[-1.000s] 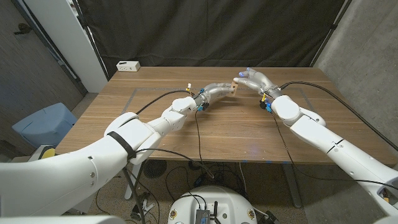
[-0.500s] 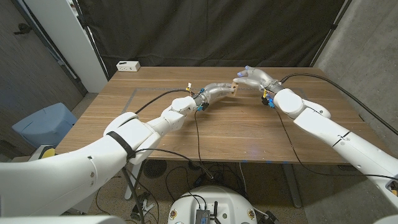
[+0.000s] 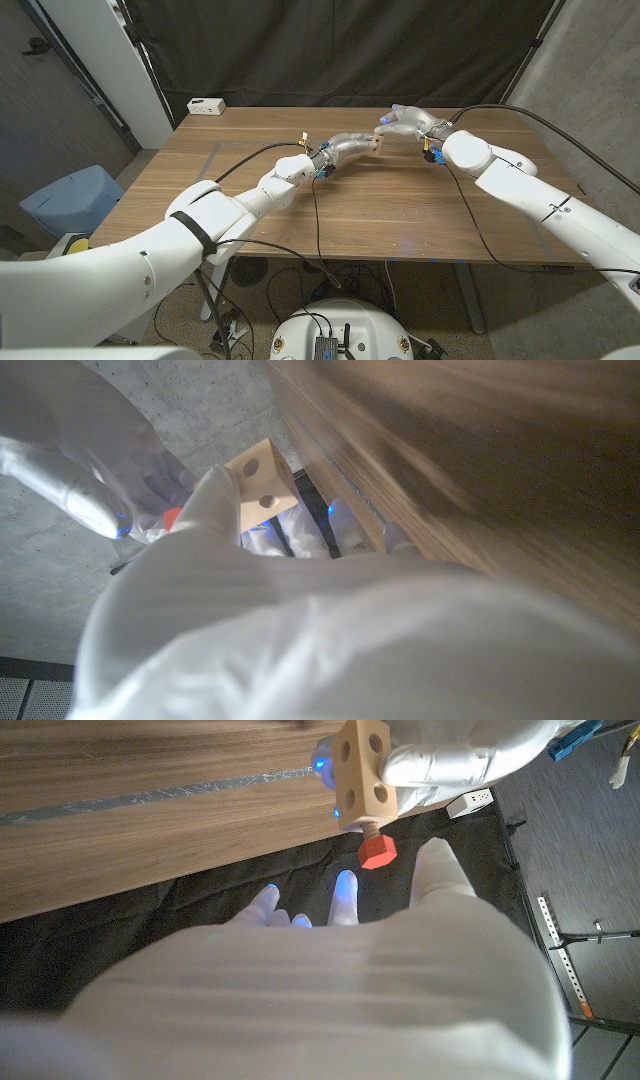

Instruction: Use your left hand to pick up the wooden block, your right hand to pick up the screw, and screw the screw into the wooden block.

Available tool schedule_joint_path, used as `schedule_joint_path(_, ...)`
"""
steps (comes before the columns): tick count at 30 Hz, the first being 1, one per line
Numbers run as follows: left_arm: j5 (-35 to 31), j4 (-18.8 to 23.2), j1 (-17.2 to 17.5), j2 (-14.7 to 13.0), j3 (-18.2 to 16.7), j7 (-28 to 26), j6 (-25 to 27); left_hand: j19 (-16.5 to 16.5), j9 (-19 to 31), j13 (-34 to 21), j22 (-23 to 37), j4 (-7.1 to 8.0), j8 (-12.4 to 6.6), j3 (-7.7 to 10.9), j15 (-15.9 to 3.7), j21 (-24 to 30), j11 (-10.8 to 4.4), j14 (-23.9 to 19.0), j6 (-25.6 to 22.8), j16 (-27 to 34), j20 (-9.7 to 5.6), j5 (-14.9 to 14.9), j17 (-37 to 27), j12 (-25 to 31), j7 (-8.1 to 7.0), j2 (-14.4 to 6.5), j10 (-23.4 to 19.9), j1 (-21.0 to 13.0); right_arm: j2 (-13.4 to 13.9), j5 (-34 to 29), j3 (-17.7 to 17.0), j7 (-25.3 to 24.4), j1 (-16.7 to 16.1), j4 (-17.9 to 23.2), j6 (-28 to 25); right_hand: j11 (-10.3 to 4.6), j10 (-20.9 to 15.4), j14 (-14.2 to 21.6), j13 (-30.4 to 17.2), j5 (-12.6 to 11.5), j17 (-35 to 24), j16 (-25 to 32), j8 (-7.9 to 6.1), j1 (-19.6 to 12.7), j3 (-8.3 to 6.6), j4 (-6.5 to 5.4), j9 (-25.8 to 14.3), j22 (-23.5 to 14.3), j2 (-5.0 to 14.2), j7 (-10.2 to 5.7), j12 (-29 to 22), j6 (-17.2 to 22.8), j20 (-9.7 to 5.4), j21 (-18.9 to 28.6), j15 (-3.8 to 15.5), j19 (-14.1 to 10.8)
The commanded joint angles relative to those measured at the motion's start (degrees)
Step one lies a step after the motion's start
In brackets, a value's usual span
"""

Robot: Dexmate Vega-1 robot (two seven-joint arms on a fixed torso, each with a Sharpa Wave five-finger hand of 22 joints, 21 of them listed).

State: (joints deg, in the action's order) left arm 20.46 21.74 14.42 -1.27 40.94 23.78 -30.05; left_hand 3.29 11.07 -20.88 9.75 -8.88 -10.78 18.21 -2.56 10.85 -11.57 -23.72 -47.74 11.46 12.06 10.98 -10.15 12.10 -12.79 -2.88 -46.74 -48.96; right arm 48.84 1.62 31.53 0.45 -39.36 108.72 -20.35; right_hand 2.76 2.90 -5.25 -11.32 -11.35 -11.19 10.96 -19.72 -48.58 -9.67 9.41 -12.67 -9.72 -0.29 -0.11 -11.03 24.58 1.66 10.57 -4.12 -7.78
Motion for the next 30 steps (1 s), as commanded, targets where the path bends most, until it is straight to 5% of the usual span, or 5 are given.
schedule_joint_path(1,-0.3,0.1,0.2,0.0,0.2,0.2,-0.2,-0.2,0.1,-0.1,0.3,0.24,-0.54,0.22,-1.52,0.1,0.02,-0.2,-0.7,0.2,0.05,0.1,-0.2,0.3,-0.05,-0.3,0.0,0.2,2.3,-0.4,1.1,5.2,3.0,2.4,-4.4,0.06,0.6,-0.6,-0.1,-0.3,-0.2,0.2,-0.42,-0.9,-0.11,0.38,-0.2,-0.1,-0.14,0.05,0.1,0.6,0.64,0.2,-0.3,0.2)
schedule_joint_path(18,-0.5,-0.4,-0.1,0.5,0.6,-0.4,1.4,-0.1,0.1,0.0,0.3,0.24,-0.58,0.2,-1.48,0.2,-0.09,-0.2,-0.7,0.2,0.05,0.1,-0.2,0.2,-0.04,-0.4,0.1,0.2,4.2,-2.5,4.0,12.4,8.3,3.7,-8.3,0.02,0.8,-1.0,-0.1,-0.5,-0.3,0.2,-0.83,-2.4,-0.98,0.54,-0.5,-0.1,-0.23,-0.48,0.0,1.3,1.12,0.1,-1.08,1.0)
schedule_joint_path(30,-0.6,-0.7,-0.8,0.9,1.1,-1.4,3.3,-0.1,0.1,0.0,0.3,0.23,-0.53,0.19,-1.53,0.1,-0.11,-0.2,-0.6,0.2,0.04,0.1,-0.1,0.3,-0.04,-0.3,0.0,0.2,3.9,-4.4,5.2,13.6,9.6,2.5,-8.5,-1.26,-0.9,0.0,0.0,-0.5,-0.3,0.8,-2.84,-5.5,-2.75,0.76,-1.1,-0.1,-0.22,-2.36,-0.6,5.4,0.69,0.6,-0.27,0.0)
